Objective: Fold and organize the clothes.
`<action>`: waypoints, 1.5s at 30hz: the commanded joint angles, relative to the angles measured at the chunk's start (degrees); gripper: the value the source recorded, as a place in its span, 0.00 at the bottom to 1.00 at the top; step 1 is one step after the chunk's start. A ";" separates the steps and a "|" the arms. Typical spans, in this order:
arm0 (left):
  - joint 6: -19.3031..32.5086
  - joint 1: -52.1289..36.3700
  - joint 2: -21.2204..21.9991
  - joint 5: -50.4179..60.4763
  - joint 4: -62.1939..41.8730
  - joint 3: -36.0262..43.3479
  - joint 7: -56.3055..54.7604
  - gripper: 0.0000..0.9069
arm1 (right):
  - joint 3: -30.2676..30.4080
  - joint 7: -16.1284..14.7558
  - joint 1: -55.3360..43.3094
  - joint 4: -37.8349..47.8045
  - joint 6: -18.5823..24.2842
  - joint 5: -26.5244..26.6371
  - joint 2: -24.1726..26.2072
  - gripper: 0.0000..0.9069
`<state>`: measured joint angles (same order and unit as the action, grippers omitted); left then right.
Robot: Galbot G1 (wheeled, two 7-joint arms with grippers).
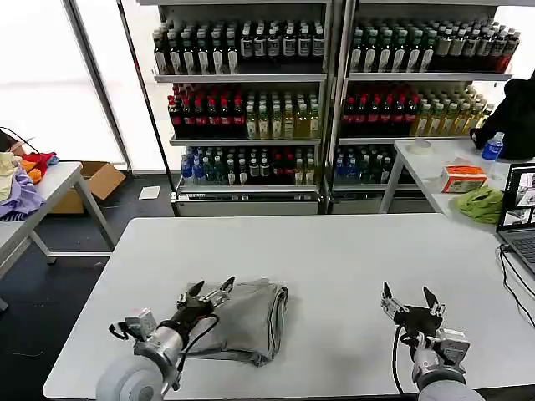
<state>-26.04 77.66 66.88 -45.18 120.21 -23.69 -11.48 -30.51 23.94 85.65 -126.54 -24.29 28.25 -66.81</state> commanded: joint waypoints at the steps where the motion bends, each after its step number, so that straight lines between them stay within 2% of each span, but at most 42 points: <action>1: 2.64 4.52 -1.36 14.44 -2.63 -4.55 4.15 1.00 | 0.86 0.01 -0.87 0.43 0.07 0.49 0.57 1.00; 6: 3.08 5.21 -1.17 21.49 -4.80 -3.67 6.25 1.00 | 0.74 0.11 -0.54 0.18 0.08 0.43 0.49 1.00; 14: 3.45 5.21 -1.47 22.49 -6.36 -3.63 7.21 1.00 | 0.75 0.14 -0.08 -0.15 0.08 0.09 -0.05 1.00; 31: 1.90 4.23 -0.75 18.02 -9.39 -2.75 7.90 1.00 | 0.10 0.15 0.42 0.34 0.34 -0.11 -0.25 1.00; 32: 1.81 4.35 -0.67 17.26 -9.45 -2.80 7.87 0.98 | 0.14 0.16 0.41 0.35 0.36 -0.13 -0.30 1.00; 33: 1.75 4.44 -0.59 16.58 -9.52 -2.83 7.86 0.93 | 0.16 0.17 0.41 0.34 0.35 -0.14 -0.34 1.00; 34: 1.52 4.49 -0.53 15.62 -9.55 -2.86 7.78 0.84 | 0.21 0.16 0.40 0.35 0.37 -0.14 -0.37 1.00; 35: 0.88 4.56 -0.41 14.40 -9.60 -3.02 7.68 0.81 | 0.23 0.16 0.39 0.35 0.37 -0.14 -0.37 1.00; 38: 0.65 4.65 -0.26 13.49 -10.15 -3.19 7.76 0.54 | 0.20 0.08 0.33 0.38 0.40 -0.11 -0.36 1.00; 39: 0.63 4.72 -0.23 13.00 -10.17 -3.23 7.77 0.34 | 0.19 0.14 0.21 0.68 0.44 -0.14 -0.35 1.00; 40: 0.55 4.81 -0.17 12.77 -10.06 -3.26 7.80 0.26 | 0.27 0.18 0.09 0.94 0.48 -0.15 -0.35 1.00; 41: 0.37 4.98 -0.10 11.74 -9.89 -3.35 7.89 0.08 | 0.33 0.19 0.00 1.02 0.49 -0.16 -0.37 1.00; 43: -0.01 5.38 -0.01 10.54 -9.38 -3.41 7.93 0.01 | 0.59 0.17 -0.12 0.96 0.48 -0.23 -0.52 1.00; 45: -0.07 5.60 0.32 9.82 -9.12 -3.45 7.94 0.00 | 0.73 0.14 -0.13 0.76 0.47 -0.26 -0.48 1.00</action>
<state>-24.91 82.61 66.76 -30.52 111.14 -27.10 -3.67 -29.99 24.09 85.61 -125.84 -23.84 28.04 -67.26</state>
